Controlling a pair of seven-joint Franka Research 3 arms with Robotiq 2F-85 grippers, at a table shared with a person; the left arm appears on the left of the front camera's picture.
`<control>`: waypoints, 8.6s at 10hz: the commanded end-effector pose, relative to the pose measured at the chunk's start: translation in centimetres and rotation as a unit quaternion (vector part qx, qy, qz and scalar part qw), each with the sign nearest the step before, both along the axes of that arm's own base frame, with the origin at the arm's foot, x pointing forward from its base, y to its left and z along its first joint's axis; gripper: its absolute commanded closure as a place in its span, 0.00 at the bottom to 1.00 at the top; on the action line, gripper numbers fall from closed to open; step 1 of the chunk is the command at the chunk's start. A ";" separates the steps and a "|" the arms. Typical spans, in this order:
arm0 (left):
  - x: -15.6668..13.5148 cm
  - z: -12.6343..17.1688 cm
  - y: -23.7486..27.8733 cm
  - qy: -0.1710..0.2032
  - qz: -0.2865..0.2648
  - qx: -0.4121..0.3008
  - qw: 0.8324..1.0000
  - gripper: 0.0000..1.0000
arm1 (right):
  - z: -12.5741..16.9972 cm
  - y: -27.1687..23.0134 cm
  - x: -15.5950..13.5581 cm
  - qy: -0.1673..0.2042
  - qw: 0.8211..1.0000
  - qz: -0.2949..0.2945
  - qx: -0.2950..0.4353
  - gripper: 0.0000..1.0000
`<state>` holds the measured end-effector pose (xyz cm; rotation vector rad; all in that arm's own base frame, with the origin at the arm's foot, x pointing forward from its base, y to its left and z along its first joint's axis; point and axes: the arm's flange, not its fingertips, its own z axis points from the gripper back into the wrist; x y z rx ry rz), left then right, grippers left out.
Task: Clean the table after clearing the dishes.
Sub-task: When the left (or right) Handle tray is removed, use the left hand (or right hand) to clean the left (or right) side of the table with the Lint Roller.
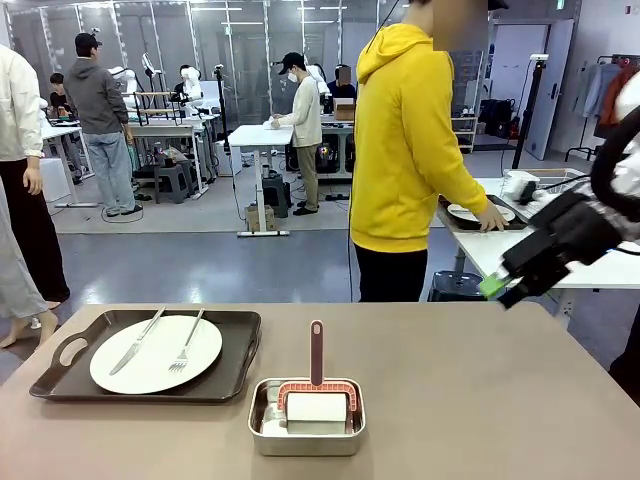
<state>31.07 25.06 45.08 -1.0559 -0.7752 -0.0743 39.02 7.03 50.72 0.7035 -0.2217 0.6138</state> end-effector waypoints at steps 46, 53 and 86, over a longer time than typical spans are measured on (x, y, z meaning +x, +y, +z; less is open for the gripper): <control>-0.2 0.2 0.1 -0.007 -0.001 -0.004 1.000 0.00 | -8.6 33.2 14.1 -0.056 0.867 0.412 -0.275 0.00; -0.2 0.2 0.1 -0.007 -0.001 -0.004 1.000 0.00 | -9.4 33.3 14.0 -0.048 0.867 0.431 -0.247 0.00; -0.2 0.2 0.1 -0.007 -0.001 -0.004 1.000 0.00 | 7.0 29.0 9.9 -0.094 0.912 0.305 -0.257 0.96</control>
